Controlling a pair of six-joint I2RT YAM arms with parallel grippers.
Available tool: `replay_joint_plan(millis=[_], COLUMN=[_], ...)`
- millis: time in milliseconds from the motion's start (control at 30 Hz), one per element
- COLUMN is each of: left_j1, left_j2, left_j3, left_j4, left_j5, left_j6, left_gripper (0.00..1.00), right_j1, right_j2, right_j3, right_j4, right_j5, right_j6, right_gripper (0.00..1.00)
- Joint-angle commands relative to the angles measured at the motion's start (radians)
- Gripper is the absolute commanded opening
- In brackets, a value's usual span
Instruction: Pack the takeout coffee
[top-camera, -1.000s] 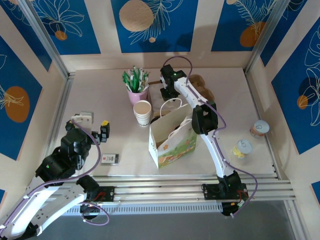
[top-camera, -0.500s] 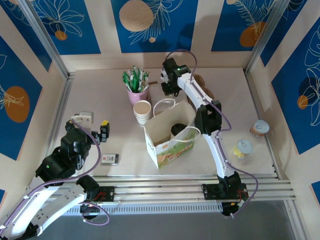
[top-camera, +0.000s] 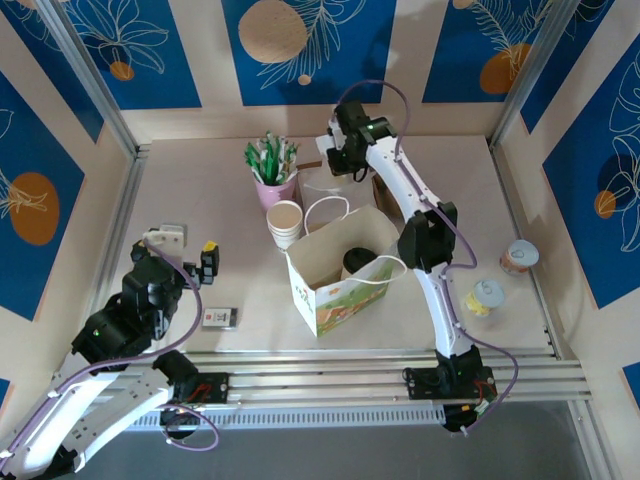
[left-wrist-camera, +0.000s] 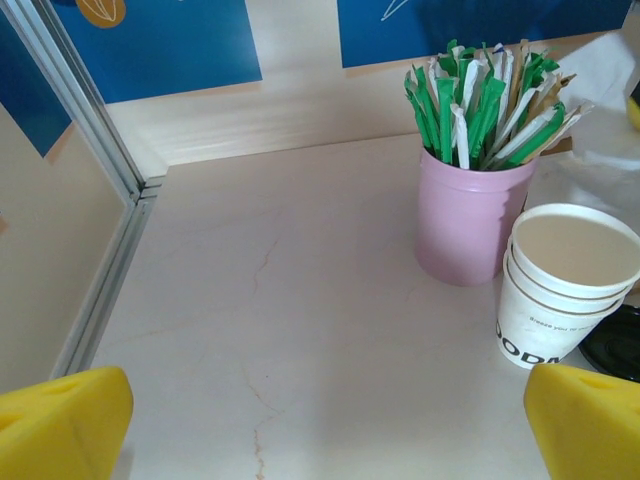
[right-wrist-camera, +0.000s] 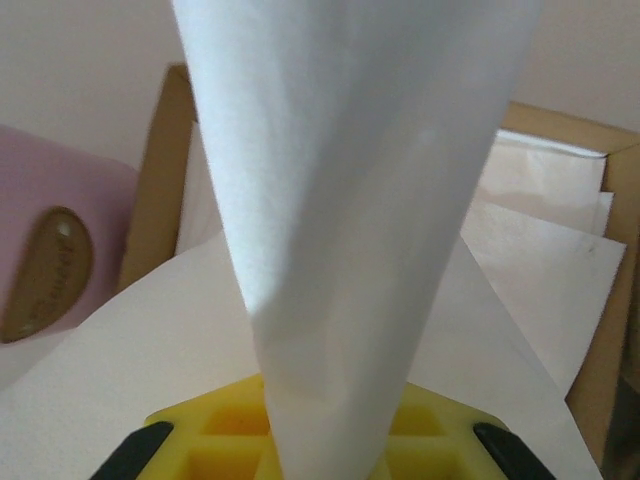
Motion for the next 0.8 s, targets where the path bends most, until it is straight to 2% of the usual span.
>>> replay_joint_plan(millis=[0,533,767], left_j1=[0.016,0.027,0.031], left_j2=[-0.006,0.019,0.032], left_j3=[-0.011,-0.021,-0.025], left_j4=[0.026,0.041,0.054], left_j5=[0.012,0.024,0.04], left_j6=[-0.011,-0.009,-0.013], left_gripper=[1.0,1.0,1.0], right_j1=[-0.009,-0.012,0.013], right_j2=[-0.106,-0.346,-0.558], right_j3=[0.04,0.05,-0.063], right_j4=[0.034,0.075,0.093], right_j5=[-0.082,-0.152,-0.126], right_j6=[0.03,0.061,0.06], right_gripper=[0.16,0.1,0.09])
